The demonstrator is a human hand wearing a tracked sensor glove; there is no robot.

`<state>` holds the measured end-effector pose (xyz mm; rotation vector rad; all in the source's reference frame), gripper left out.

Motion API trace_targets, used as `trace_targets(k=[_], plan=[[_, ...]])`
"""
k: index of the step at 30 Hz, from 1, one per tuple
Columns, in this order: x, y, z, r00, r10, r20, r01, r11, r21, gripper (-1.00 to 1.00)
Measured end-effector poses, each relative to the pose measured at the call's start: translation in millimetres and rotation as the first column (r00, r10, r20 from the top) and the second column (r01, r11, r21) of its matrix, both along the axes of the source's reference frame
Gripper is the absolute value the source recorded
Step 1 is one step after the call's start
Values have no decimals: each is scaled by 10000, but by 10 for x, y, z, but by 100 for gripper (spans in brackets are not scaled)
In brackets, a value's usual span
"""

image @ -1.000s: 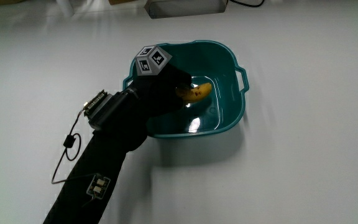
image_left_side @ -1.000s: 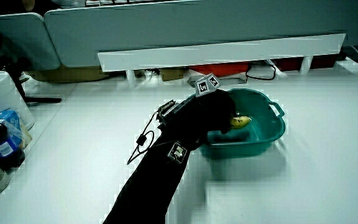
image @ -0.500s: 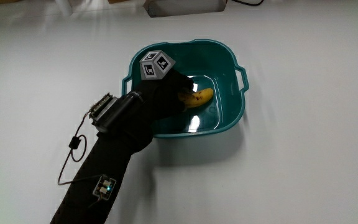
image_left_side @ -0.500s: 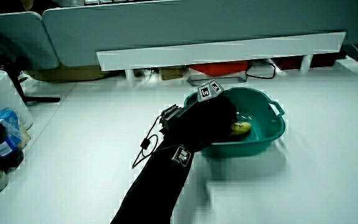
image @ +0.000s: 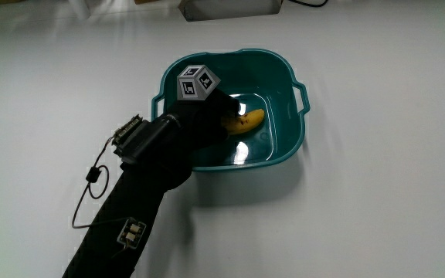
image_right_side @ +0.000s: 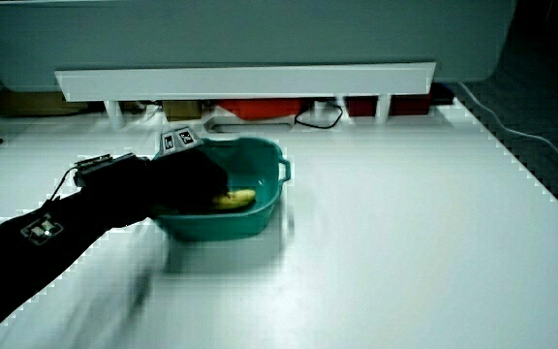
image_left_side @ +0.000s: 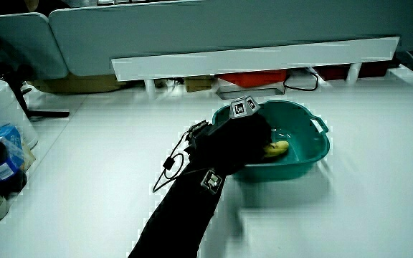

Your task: Place banana into plate

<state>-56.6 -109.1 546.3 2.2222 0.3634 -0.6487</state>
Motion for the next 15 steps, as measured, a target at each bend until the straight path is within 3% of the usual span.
trace_targets(k=[8, 11, 15], plan=[[-61, -32, -75, 9992, -253, -312, 257, 9996, 125, -62], [-124, -48, -87, 9964, -469, -704, 452, 9986, -266, -75], [-173, -75, -203, 9920, -572, -1127, 553, 9983, -201, -92]])
